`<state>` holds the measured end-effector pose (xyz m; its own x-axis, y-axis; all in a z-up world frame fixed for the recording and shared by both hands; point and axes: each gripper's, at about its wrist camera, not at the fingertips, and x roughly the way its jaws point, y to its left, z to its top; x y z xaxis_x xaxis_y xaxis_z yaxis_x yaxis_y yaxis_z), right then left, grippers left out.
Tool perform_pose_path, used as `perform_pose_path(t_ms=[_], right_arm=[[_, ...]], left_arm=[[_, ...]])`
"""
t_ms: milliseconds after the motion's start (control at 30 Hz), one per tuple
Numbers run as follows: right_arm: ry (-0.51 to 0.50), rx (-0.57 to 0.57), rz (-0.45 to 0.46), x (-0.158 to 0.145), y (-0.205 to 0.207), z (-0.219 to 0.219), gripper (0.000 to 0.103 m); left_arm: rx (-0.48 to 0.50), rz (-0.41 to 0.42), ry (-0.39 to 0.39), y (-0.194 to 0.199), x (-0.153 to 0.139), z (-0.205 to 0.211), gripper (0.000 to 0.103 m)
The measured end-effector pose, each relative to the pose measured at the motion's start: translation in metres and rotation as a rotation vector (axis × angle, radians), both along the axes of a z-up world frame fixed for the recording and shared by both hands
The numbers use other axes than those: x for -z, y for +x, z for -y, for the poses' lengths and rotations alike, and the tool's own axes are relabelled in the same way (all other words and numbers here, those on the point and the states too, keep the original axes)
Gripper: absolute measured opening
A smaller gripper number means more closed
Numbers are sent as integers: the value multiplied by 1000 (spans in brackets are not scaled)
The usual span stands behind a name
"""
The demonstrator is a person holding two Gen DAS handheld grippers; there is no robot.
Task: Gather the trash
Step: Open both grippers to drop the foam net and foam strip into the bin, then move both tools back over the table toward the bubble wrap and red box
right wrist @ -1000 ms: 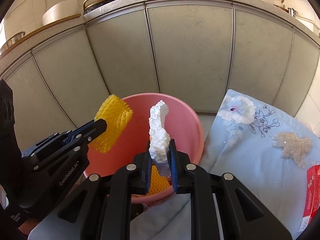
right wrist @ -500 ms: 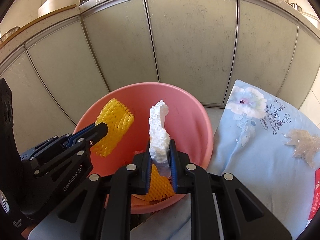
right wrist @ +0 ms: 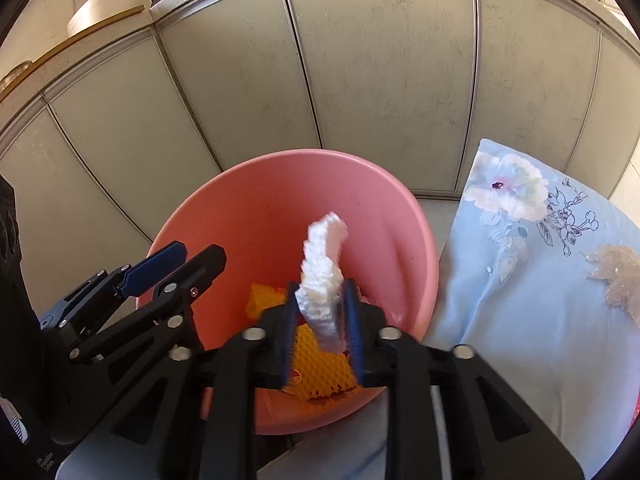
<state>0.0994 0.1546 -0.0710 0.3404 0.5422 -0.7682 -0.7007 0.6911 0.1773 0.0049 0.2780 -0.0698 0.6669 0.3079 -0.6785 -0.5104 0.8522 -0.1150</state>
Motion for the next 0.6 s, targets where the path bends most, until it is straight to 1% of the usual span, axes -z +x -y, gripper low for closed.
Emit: perform_pose_path(t_ms=[233,600], right_arm=[[11,1,10,-2,0,8,29],[39,8,23,-10,-5,25,30]], left_arm=[[6,4,2,-2,-3,1,44],[27,15,19,-7,-14,12,44]])
